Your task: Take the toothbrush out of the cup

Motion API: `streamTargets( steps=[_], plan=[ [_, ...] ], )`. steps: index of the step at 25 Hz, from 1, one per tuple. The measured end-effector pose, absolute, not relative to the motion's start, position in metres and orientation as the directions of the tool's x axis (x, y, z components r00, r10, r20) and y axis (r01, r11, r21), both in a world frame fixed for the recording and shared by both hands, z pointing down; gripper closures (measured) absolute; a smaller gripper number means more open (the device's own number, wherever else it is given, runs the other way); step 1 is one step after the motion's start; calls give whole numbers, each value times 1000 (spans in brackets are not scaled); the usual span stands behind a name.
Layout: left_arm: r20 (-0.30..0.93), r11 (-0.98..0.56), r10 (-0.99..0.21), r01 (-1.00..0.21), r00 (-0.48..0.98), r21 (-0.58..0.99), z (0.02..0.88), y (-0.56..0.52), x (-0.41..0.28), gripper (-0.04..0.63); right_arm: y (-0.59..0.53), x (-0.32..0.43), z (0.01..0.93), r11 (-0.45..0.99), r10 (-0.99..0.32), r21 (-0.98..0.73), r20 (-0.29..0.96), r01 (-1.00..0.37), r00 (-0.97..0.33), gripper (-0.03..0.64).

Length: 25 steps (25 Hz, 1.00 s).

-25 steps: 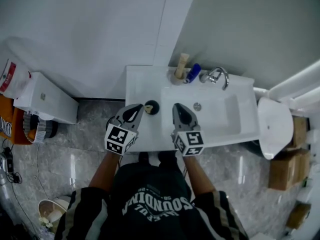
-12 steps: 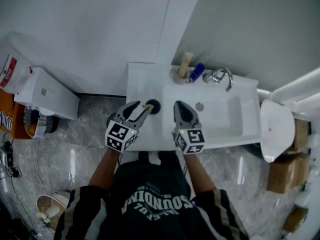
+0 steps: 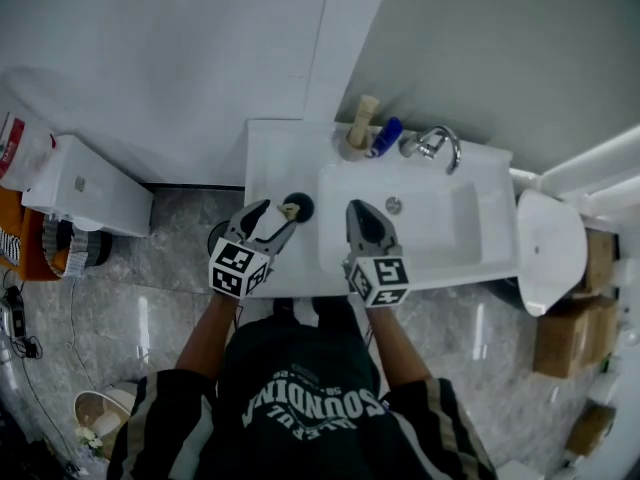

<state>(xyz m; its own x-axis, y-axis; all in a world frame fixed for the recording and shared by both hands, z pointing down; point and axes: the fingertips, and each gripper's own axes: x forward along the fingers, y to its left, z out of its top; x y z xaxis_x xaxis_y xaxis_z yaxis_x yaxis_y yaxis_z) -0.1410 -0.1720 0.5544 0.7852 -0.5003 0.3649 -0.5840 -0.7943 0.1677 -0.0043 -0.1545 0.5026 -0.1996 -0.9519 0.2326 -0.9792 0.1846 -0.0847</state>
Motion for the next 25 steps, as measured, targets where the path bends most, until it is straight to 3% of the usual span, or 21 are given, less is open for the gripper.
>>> streamTargets(
  steps=[11, 13, 15, 25],
  plan=[
    [427, -804, -495, -585, 757, 105, 596, -183, -125, 341, -129, 30, 512, 99, -957, -82, 265, -992, -118, 617],
    [418, -803, -501, -587, 758, 102, 596, -184, -124, 366, -124, 40, 514, 79, -958, -82, 270, -994, -98, 617],
    [413, -807, -500, -582, 761, 96, 594, -184, -122, 450, -120, 47, 516, 62, -959, -83, 272, -995, -82, 617],
    [373, -838, -471, -538, 799, 94, 554, -182, -115, 463, -116, 51, 514, 53, -962, -90, 264, -995, -75, 617]
  ],
)
